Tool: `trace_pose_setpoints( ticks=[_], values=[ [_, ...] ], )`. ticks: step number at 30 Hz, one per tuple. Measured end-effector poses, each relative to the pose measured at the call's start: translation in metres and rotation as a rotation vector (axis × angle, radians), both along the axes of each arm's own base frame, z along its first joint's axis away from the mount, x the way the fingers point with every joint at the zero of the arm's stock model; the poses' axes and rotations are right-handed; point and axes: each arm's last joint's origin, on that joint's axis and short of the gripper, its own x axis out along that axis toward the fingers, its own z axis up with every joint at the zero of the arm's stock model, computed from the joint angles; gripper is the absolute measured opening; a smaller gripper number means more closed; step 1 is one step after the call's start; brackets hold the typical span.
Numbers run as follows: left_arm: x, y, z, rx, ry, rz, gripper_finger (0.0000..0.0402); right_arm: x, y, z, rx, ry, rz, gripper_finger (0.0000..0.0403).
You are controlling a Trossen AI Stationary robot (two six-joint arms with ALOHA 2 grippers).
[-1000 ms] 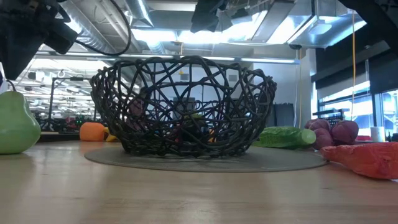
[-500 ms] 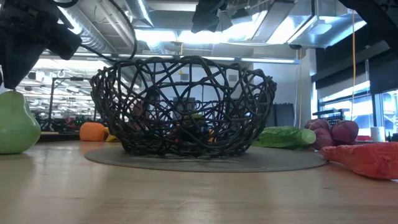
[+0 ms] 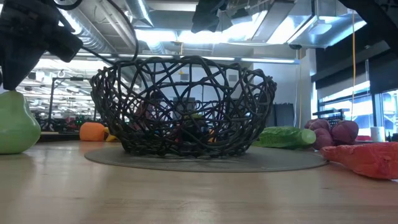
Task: Build produce basket
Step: Put the pear into the wire basket
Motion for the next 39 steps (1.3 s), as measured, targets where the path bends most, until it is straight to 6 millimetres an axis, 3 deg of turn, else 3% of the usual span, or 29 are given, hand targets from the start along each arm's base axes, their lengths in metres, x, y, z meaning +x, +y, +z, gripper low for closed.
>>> trace_pose_setpoints(
  ticks=[4,19,29,39],
  values=[
    [0.0,0.0,0.0,0.006,-0.004,-0.019,0.0005,0.0,0.0,0.0,0.0,0.0,0.0,0.0133],
    [0.001,-0.001,0.006,-0.029,-0.039,-0.038,0.0,0.0,0.0,0.0,-0.001,-0.001,0.002,0.0133],
    [0.002,0.0,0.05,0.017,-0.106,-0.023,0.0,-0.001,0.0,0.0,-0.001,0.007,0.002,0.0133],
    [-0.004,0.006,0.111,0.138,-0.252,0.017,0.0,-0.001,-0.002,0.0,-0.021,0.01,-0.008,0.0133]
  ],
)
